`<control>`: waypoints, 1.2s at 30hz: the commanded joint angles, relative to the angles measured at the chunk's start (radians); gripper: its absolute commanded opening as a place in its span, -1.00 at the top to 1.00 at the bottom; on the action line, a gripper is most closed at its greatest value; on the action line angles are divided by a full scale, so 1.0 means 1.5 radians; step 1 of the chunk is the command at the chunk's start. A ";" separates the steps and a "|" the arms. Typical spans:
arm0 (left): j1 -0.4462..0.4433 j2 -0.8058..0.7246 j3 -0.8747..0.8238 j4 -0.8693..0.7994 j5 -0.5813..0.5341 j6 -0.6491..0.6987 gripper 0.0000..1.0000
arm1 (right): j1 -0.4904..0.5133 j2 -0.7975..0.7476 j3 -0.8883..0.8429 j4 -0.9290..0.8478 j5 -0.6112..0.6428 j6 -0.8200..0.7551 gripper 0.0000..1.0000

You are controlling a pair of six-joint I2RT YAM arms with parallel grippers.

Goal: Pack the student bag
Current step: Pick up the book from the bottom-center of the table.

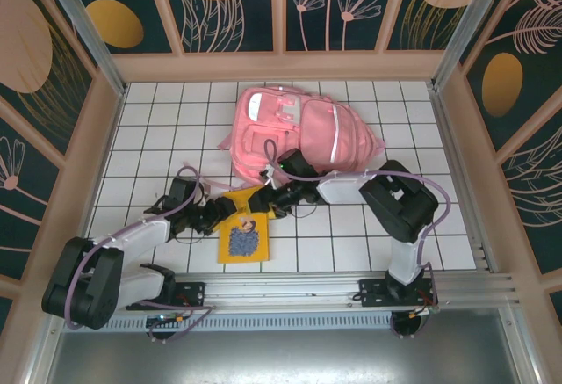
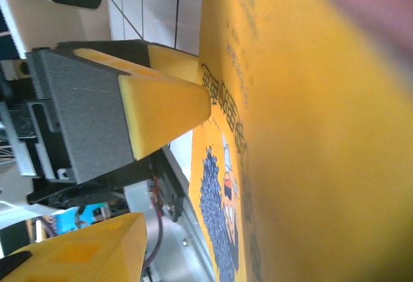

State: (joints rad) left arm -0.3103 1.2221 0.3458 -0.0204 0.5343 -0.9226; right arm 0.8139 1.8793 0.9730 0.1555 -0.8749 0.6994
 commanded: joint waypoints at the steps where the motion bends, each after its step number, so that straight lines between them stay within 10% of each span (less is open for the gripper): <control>1: -0.024 0.041 -0.038 0.059 0.044 0.003 -0.30 | 0.015 0.013 0.032 -0.030 0.008 -0.060 -0.10; 11: -0.025 -0.056 0.025 -0.094 -0.027 0.037 -0.78 | 0.005 -0.056 0.030 -0.103 0.099 -0.085 0.98; 18: -0.024 -0.191 0.140 -0.253 -0.117 0.112 -0.97 | 0.000 -0.196 0.052 -0.174 0.068 -0.127 1.00; 31: -0.027 -0.219 0.285 -0.041 0.253 0.192 -0.97 | -0.076 -0.362 0.184 -0.267 -0.122 -0.209 1.00; 36: -0.030 -0.223 0.273 0.151 0.329 0.065 -0.88 | -0.080 -0.398 0.235 -0.307 -0.154 -0.243 1.00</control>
State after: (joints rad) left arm -0.3477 0.8955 0.7650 0.0032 0.9043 -0.7322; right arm 0.6956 1.3392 1.2556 -0.2928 -0.9905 0.3912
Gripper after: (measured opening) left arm 0.945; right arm 0.174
